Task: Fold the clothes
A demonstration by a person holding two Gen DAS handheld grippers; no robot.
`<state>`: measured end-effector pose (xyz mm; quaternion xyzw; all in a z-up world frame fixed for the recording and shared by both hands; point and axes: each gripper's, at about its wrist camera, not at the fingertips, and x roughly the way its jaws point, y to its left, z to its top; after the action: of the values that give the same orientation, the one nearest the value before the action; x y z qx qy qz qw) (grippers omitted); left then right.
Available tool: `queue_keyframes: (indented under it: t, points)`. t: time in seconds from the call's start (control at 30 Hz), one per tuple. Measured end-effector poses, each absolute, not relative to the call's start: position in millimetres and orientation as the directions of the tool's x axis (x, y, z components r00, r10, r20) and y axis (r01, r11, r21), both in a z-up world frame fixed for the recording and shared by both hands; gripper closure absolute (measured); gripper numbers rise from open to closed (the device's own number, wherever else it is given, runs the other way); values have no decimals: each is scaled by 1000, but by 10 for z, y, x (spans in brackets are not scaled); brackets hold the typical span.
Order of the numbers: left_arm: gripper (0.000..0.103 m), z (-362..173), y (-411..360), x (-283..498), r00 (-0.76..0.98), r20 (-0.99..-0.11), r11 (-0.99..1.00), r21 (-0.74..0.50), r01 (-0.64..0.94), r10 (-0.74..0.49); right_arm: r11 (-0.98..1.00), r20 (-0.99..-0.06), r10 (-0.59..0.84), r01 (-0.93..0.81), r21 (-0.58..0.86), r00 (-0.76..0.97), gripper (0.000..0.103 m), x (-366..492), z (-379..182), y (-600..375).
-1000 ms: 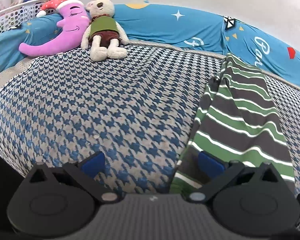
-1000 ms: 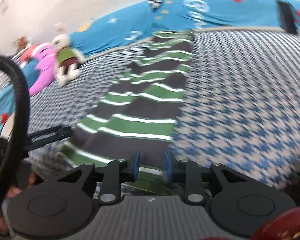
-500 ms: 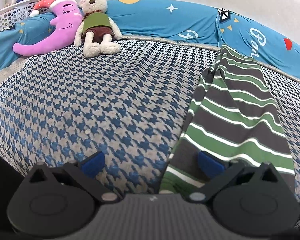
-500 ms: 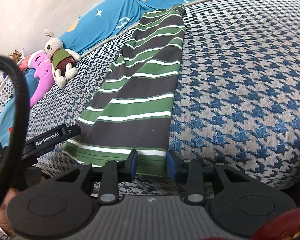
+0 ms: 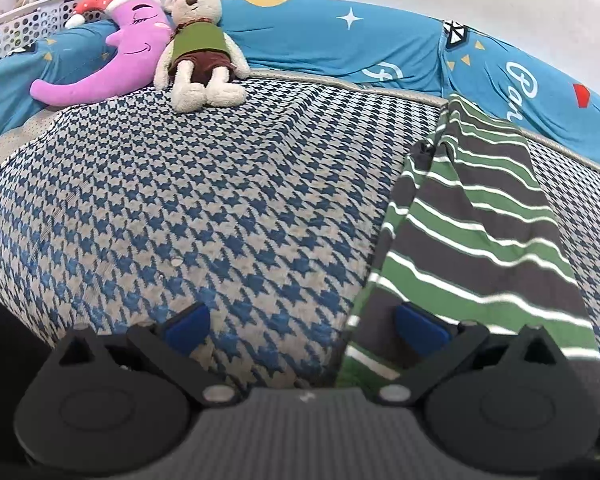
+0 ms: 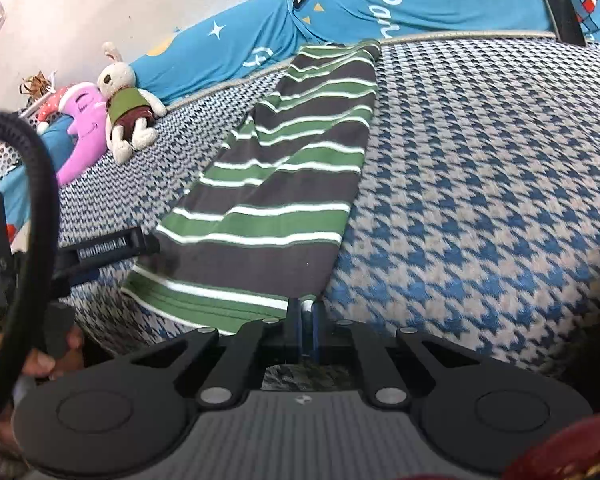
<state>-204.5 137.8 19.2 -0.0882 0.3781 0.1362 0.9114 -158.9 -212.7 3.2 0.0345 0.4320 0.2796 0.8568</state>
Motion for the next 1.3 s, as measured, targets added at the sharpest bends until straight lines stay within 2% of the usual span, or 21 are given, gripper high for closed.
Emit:
queue_keyframes:
  t: [0.17,0.47,0.7,0.83,0.9,1.03,1.17,1.3]
  points:
    - [0,225,1382,-2014,683,-705,941,-69,-332,190,863,-780,452,-434,260,432,97,-1554,-58,-2111]
    - [0,352,1389,-1710,707,-688,940,-104,-324,167,842,-709,503,-467,271,495,96,-1465,216,-2263]
    - [0,450,1307,-1381,732,-671,960,-110,-258,119,813,-699,528,-525,253,481,95,-1250,274,-2135]
    - [1,490,1269,-1168,744,-663,973,-105,-206,86,793,-692,538,-568,222,482,85,-1096,343,-2070]
    - [5,509,1257,-1049,747,-662,979,-103,-174,63,788,-691,537,-580,207,483,83,-978,377,-2045]
    - [6,520,1229,-849,749,-662,986,-109,-124,21,783,-691,528,-597,172,494,81,-707,447,-1998]
    - [6,529,1170,-656,750,-661,993,-98,-63,-17,785,-690,510,-606,130,513,74,-416,500,-1952]
    - [5,517,1113,-447,741,-667,995,-97,18,-78,799,-697,497,-586,134,517,74,-114,495,-1941]
